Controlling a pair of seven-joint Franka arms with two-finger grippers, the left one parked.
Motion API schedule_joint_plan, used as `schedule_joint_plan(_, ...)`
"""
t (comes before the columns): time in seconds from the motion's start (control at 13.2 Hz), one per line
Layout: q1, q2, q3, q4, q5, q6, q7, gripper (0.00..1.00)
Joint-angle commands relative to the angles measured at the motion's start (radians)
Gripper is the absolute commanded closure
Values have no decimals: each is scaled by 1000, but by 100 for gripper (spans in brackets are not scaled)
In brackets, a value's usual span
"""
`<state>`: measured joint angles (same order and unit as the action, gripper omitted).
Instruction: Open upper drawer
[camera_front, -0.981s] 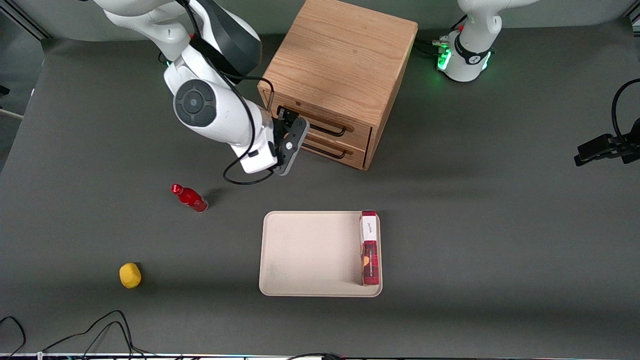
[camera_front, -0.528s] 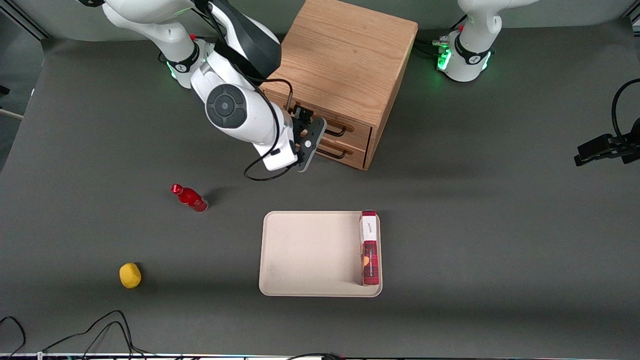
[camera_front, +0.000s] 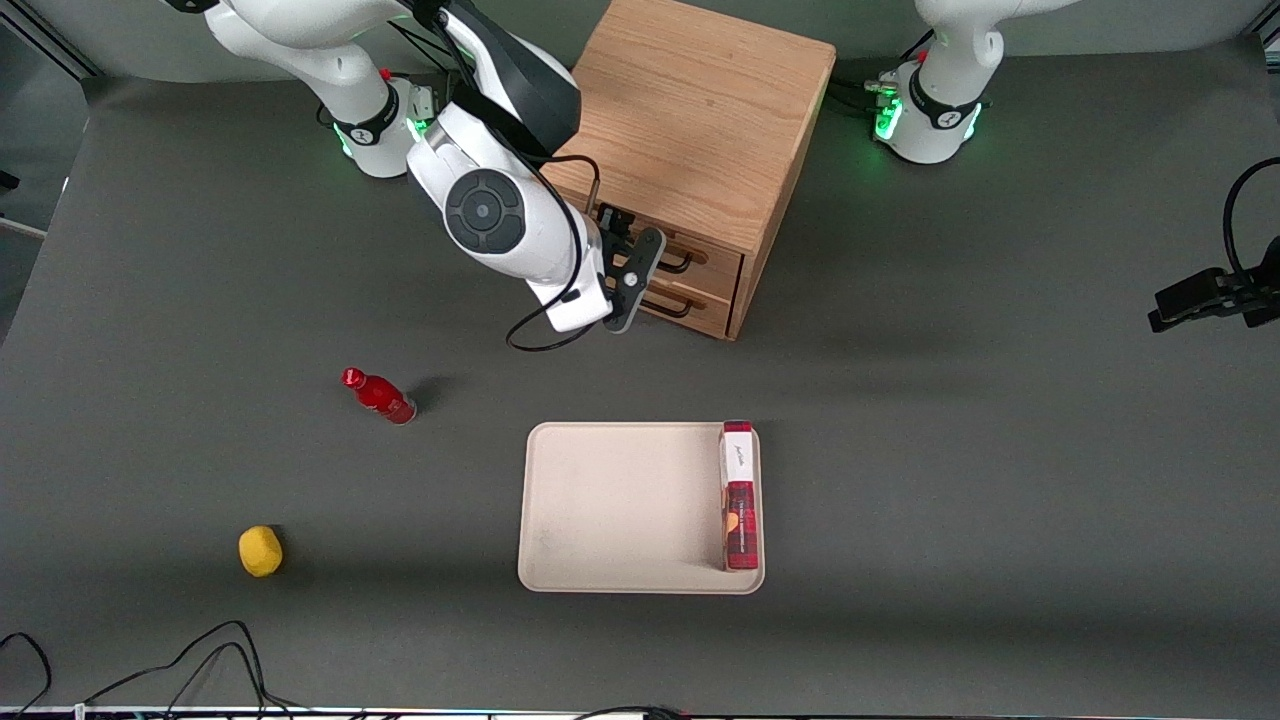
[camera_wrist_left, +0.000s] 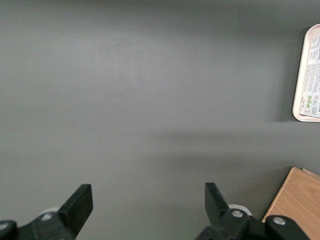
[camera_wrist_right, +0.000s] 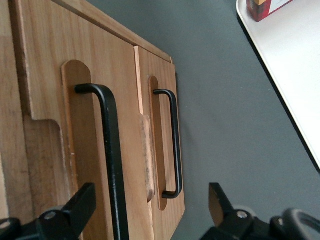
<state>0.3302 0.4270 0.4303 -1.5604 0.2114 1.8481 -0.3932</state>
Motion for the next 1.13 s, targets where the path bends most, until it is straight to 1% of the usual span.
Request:
schedule_joint_plan(0.0, 12, -5, -2, -12, -9, 22, 24, 0)
schedule_joint_plan(0.38, 23, -4, -5, -29, -12, 57, 31, 0)
schedule_joint_plan(0.53, 23, -1, -4, -32, -27, 66, 31, 0)
schedule_joint_plan(0.75, 21, 2, -5, -32, -33, 74, 33, 0)
schedule_joint_plan(0.91, 23, 13, -5, -32, -58, 85, 37, 0)
schedule_joint_plan(1.06, 23, 18, -5, -33, -61, 97, 51, 0)
